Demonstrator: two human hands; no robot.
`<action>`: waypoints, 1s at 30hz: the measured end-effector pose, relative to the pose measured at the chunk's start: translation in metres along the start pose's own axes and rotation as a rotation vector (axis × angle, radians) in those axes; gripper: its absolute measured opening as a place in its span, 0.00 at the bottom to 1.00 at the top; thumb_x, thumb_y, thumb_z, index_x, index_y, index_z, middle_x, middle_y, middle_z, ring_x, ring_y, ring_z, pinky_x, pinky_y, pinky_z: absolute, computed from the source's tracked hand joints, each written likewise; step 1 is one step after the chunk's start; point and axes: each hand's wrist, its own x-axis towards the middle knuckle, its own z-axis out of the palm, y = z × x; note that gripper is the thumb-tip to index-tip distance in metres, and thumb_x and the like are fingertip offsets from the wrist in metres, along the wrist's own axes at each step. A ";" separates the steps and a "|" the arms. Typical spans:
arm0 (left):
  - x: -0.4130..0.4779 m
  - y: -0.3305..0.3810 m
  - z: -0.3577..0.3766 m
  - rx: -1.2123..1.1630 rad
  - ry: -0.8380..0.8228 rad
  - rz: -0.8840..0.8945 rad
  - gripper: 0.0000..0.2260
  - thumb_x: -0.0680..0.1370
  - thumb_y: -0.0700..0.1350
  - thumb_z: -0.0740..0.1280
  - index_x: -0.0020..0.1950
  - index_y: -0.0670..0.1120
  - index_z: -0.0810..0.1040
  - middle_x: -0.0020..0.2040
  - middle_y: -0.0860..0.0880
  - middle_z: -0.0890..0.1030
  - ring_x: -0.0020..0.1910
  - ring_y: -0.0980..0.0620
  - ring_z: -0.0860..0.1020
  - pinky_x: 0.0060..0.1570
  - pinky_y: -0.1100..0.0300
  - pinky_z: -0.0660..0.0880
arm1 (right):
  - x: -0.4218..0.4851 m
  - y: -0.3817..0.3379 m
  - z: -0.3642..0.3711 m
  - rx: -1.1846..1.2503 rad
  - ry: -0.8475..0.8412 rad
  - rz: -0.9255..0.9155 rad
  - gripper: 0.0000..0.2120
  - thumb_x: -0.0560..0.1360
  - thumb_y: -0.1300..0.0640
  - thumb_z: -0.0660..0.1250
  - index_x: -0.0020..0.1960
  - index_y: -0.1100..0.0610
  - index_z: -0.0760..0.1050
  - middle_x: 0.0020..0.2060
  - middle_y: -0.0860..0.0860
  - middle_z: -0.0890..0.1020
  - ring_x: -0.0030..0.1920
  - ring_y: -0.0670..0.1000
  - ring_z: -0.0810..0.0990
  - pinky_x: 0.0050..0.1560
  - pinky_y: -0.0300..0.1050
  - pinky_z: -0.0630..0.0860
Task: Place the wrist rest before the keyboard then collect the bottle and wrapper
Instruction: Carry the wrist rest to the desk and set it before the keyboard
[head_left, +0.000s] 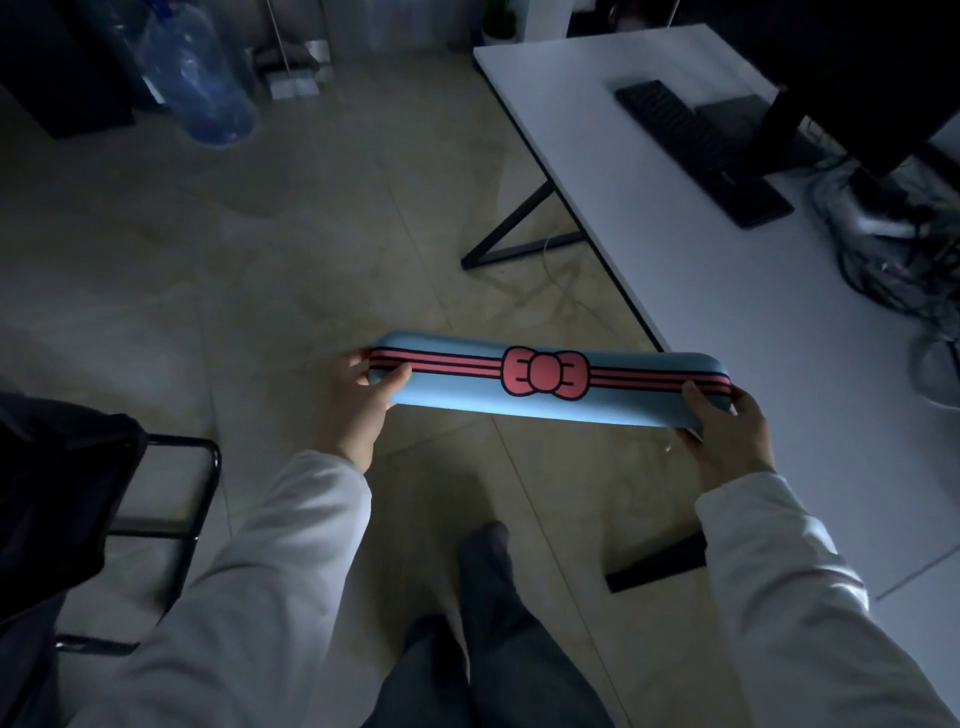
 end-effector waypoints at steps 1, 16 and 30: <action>0.011 0.002 0.004 0.006 0.000 -0.001 0.21 0.72 0.39 0.69 0.62 0.36 0.69 0.54 0.44 0.76 0.52 0.49 0.75 0.41 0.62 0.74 | 0.007 -0.004 0.007 0.006 -0.001 -0.002 0.23 0.73 0.61 0.66 0.66 0.61 0.66 0.55 0.56 0.73 0.55 0.55 0.75 0.46 0.45 0.77; 0.191 0.074 0.100 0.095 0.016 -0.008 0.23 0.70 0.40 0.71 0.63 0.38 0.70 0.58 0.38 0.77 0.56 0.43 0.78 0.50 0.54 0.77 | 0.160 -0.096 0.116 0.048 -0.020 0.028 0.21 0.73 0.63 0.66 0.65 0.62 0.67 0.56 0.57 0.73 0.56 0.56 0.75 0.54 0.50 0.76; 0.363 0.132 0.174 0.172 -0.225 -0.037 0.23 0.69 0.42 0.72 0.61 0.38 0.71 0.59 0.38 0.77 0.56 0.43 0.78 0.48 0.53 0.78 | 0.246 -0.135 0.203 0.143 0.203 0.050 0.20 0.73 0.63 0.65 0.64 0.62 0.67 0.55 0.56 0.72 0.56 0.56 0.73 0.57 0.52 0.75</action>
